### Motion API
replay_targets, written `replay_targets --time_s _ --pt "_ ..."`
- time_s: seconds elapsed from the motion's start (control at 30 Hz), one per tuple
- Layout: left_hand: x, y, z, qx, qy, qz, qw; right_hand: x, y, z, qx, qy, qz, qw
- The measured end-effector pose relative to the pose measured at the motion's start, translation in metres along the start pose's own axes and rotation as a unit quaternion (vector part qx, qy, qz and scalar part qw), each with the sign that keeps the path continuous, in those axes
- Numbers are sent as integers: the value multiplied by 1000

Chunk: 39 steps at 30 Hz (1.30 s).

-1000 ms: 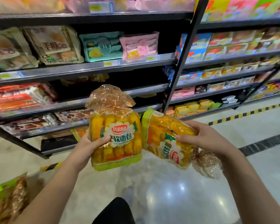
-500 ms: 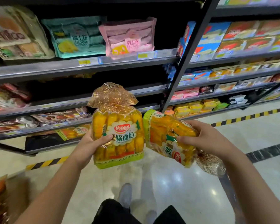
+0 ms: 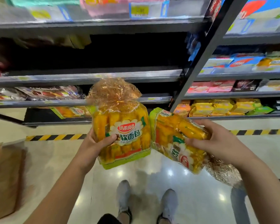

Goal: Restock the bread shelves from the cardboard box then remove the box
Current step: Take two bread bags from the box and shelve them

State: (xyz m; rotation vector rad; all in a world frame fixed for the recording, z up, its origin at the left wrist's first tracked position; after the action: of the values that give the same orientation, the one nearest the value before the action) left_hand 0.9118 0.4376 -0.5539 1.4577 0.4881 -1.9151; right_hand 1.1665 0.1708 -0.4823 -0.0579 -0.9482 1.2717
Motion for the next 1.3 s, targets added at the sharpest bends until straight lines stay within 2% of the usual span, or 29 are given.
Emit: replay_targets --time_s 0.37,0.63,0.8,1.07,1.3 --pt "217 2 -152 30 54 8 998 -93 77 -211 -22 -5 47 999" --pt "315 -5 -255 76 99 11 992 -105 105 -316 -84 -51 217 971" --pt "345 1 -291 99 109 12 989 -108 110 -339 -91 -48 320 942" --pt "341 16 -287 93 119 22 988 -117 120 -317 -99 7 373 922" --pt "363 51 -310 81 145 21 986 -119 126 -326 -113 -3 424 899"
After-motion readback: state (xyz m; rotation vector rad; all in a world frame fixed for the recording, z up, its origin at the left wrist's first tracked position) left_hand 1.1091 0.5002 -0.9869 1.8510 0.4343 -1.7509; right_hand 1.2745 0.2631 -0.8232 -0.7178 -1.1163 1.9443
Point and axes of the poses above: each hand's wrist, its own z-axis away from the middle knuckle, its own y-axis out of the palm, x = y × z, the point moved 6 cm from there along -z, towards the middle knuckle, and after that the axes turned 12 degrees about y, right-handed, at the moved point
